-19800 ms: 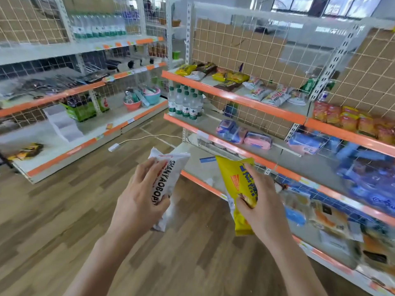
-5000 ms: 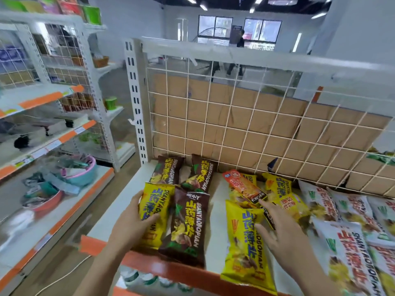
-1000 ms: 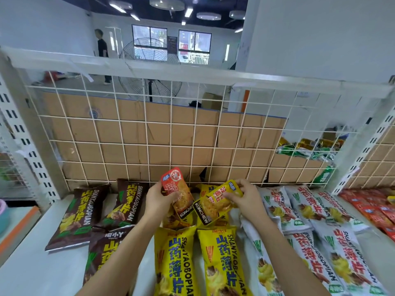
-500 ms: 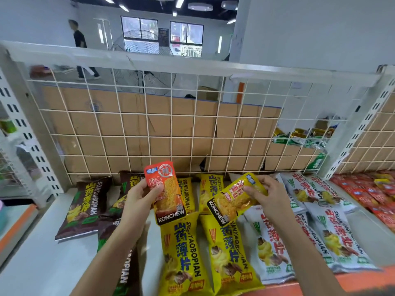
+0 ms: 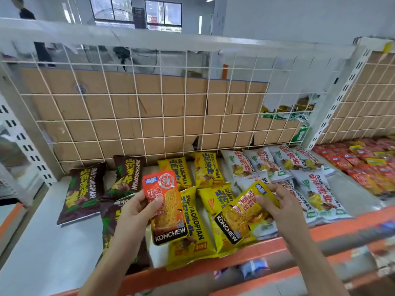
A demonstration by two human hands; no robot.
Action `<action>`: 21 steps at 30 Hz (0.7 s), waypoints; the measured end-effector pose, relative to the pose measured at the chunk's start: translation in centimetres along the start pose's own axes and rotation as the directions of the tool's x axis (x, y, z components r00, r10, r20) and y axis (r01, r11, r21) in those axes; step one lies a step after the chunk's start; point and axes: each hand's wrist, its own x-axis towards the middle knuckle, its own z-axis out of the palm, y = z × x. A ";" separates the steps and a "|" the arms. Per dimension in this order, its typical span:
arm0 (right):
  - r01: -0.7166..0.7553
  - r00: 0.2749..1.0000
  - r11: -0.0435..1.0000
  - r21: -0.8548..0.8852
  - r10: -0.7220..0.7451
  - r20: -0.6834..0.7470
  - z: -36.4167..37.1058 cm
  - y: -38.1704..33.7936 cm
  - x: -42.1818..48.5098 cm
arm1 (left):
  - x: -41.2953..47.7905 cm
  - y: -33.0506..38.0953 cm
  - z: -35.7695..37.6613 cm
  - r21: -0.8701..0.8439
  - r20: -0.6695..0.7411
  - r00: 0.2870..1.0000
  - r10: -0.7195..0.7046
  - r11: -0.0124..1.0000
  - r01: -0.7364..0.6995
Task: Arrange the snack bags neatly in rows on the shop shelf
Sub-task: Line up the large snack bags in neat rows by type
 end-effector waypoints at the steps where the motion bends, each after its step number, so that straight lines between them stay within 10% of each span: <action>1: 0.009 1.000 1.000 0.003 -0.009 -0.011 -0.3 0.0 -0.4 | -0.2 0.0 0.3 0.006 0.001 1.000 -0.011 1.000 0.011; 21: -0.041 0.983 0.999 0.024 0.044 -0.177 -20.1 3.9 -6.7 | -5.7 -3.9 19.0 0.071 0.131 0.988 -0.079 0.995 0.070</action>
